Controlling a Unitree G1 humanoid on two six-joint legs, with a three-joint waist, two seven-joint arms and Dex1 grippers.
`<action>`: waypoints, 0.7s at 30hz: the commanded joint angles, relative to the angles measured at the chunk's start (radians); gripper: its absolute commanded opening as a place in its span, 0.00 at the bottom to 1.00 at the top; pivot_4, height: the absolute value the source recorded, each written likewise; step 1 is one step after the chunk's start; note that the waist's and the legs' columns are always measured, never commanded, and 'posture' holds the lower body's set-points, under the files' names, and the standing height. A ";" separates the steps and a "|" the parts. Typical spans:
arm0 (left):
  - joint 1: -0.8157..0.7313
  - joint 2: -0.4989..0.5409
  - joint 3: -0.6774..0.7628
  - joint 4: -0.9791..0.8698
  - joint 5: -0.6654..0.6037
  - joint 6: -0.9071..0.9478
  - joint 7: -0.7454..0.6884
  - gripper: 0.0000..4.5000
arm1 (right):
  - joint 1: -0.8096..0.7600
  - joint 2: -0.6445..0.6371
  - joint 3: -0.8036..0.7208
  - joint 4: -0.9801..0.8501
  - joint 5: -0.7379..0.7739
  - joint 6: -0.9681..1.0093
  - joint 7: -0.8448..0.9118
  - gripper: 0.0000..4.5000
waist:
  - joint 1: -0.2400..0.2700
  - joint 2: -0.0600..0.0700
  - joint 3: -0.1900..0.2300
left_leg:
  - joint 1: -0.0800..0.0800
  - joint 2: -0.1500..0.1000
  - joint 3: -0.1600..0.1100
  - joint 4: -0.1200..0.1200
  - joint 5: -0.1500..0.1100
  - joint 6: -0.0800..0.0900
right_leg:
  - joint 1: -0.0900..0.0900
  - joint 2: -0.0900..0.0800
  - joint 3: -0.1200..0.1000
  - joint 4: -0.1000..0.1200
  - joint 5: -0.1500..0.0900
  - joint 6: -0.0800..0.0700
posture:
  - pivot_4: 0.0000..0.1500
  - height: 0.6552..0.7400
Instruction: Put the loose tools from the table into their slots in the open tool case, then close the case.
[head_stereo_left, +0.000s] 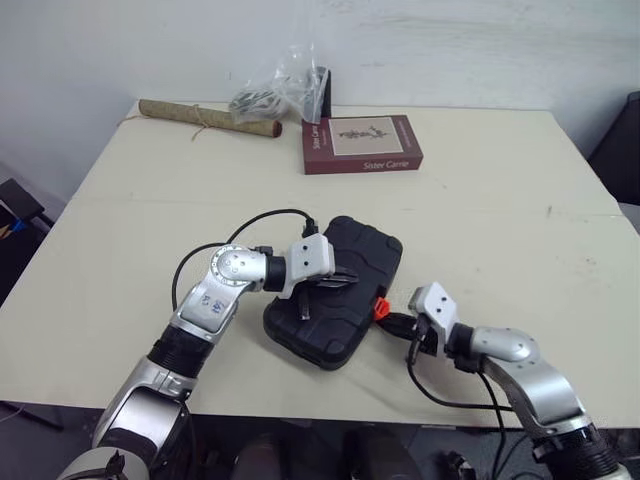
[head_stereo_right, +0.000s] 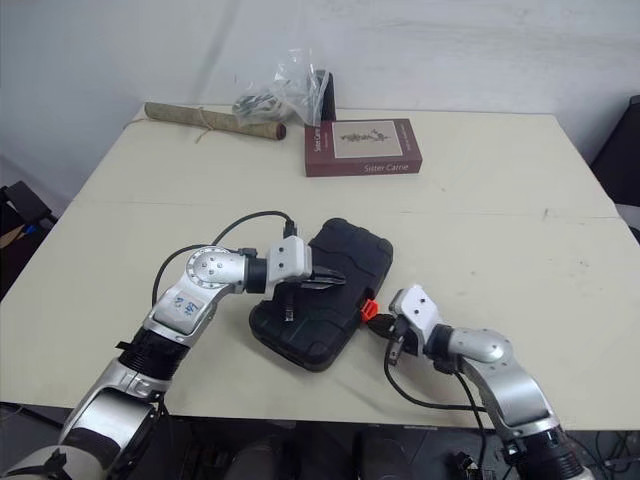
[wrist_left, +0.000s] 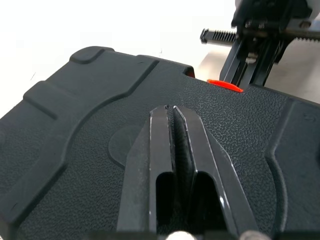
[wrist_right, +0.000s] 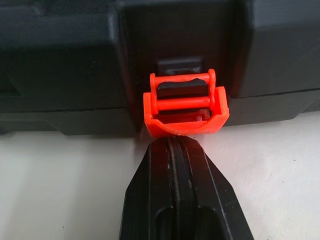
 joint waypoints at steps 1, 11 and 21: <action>0.040 0.013 -0.056 0.069 0.067 0.038 -0.009 0.03 | -0.032 0.059 -0.017 -0.038 0.065 -0.034 0.013 0.00 | -0.002 0.000 0.000 | 0.000 0.000 0.000 0.000 0.000 0.000 | 0.000 0.000 0.000 0.000 0.000 0.000 | 1.00 1.00; 0.066 0.019 -0.045 0.071 0.055 0.015 -0.034 0.03 | -0.049 0.064 -0.086 -0.097 0.094 -0.126 0.082 0.00 | -0.003 0.001 0.001 | 0.000 0.000 0.000 -0.001 0.000 -0.001 | -0.001 0.000 0.000 0.000 0.000 0.000 | 1.00 1.00; 0.069 0.015 -0.040 0.105 0.057 -0.012 -0.041 0.03 | -0.113 0.015 -0.067 -0.126 0.103 -0.048 0.108 0.00 | 0.003 0.001 -0.001 | 0.001 0.000 0.000 -0.003 0.000 -0.001 | 0.000 0.000 0.000 -0.002 0.000 0.000 | 1.00 1.00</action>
